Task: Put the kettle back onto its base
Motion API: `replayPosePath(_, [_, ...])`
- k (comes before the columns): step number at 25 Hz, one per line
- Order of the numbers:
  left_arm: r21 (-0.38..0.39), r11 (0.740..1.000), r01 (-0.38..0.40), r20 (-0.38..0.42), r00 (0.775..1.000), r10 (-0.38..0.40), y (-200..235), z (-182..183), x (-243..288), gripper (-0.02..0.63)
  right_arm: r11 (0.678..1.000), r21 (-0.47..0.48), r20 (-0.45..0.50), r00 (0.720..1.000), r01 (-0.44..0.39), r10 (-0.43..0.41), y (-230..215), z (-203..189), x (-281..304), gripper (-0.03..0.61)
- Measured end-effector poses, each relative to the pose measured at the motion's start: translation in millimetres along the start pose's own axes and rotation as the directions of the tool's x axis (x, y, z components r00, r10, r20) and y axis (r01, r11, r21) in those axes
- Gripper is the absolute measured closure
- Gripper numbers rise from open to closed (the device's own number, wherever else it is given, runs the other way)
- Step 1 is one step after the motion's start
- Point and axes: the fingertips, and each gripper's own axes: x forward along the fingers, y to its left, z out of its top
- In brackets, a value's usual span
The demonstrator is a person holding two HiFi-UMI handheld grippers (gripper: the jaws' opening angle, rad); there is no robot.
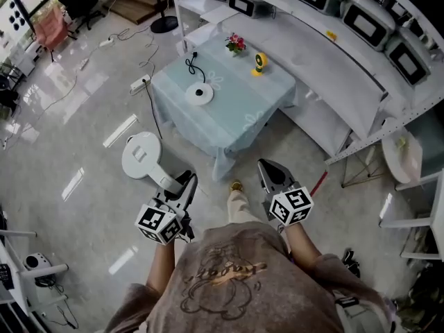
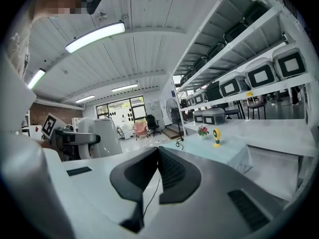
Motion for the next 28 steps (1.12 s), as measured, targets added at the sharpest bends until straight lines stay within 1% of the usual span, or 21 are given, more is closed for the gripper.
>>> replayPosePath(3, [-0.018,1.000,-0.009,0.009,1.000,0.009,16.7,17.6,32.6,0.531,1.000,0.000,-0.001,1.000,-0.026,0.026,-22.9,16.3,33.5,0.578])
replayPosePath(6, [-0.003,1.000,-0.018,0.014,1.000,0.018,32.5,29.6,63.4,0.531,0.999,0.002,-0.001,0.999,-0.052,0.052,-45.1,31.0,65.7,0.578])
replayPosePath(13, [0.008,0.996,-0.083,0.041,0.996,0.083,68.5,56.1,128.4,0.531,0.993,0.003,-0.027,0.993,-0.115,0.115,-95.3,53.5,132.0,0.578])
replayPosePath(17, [0.050,0.993,-0.102,0.052,0.994,0.100,83.4,63.6,160.2,0.531,0.990,0.000,-0.041,0.989,-0.144,0.143,-120.4,63.8,159.3,0.578])
replayPosePath(22, [0.059,0.992,-0.108,0.039,0.994,0.106,102.5,73.0,191.6,0.531,0.990,0.016,-0.048,0.988,-0.143,0.144,-145.4,70.6,181.6,0.578])
replayPosePath(28, [0.075,0.993,-0.086,0.035,0.996,0.084,128.8,82.8,224.1,0.531,0.994,0.033,-0.048,0.993,-0.108,0.110,-164.8,75.8,198.1,0.578])
